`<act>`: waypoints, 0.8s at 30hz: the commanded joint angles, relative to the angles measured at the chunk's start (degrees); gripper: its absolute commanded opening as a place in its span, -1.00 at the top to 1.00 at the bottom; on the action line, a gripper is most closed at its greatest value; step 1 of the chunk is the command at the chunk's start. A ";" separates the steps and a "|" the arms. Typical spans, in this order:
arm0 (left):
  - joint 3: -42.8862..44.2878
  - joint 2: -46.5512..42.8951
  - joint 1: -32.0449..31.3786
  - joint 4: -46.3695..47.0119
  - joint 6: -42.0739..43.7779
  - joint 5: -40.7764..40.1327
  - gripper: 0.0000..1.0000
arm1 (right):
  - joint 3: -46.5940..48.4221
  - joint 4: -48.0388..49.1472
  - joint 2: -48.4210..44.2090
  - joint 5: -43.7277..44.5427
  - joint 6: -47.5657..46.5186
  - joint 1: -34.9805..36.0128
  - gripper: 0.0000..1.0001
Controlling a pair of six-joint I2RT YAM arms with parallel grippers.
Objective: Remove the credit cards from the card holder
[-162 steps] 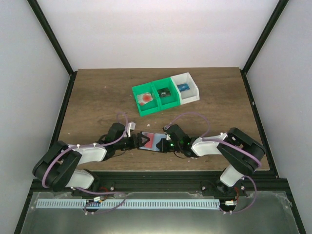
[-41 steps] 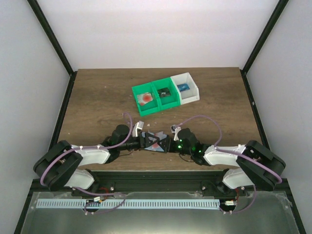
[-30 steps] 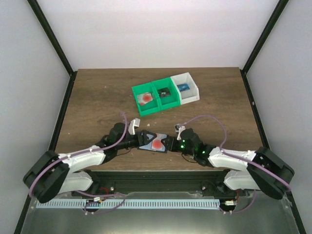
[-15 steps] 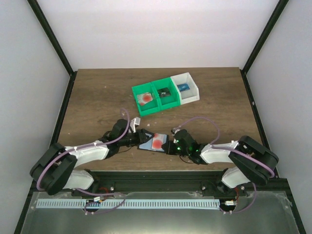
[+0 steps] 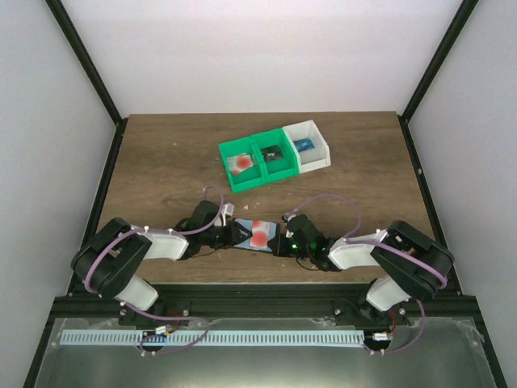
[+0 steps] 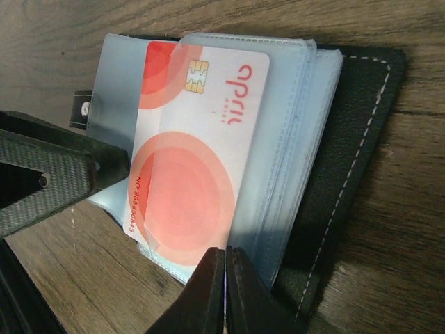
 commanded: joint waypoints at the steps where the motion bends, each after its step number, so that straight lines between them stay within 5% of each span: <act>1: 0.69 1.81 0.19 3.24 2.21 0.71 0.26 | 1.20 -1.04 0.85 0.91 -0.30 -0.25 0.91; 7: 0.66 4.51 0.20 6.55 1.64 2.61 0.26 | 1.20 -0.79 1.28 0.81 -0.34 -0.23 0.91; 15: 0.62 5.44 0.12 9.25 0.95 4.02 0.60 | 1.24 -0.47 1.48 0.46 -0.28 -0.24 0.91; 24: 0.40 6.57 0.06 10.71 0.32 4.99 0.70 | 1.18 -0.43 1.39 0.41 -0.50 -0.23 0.91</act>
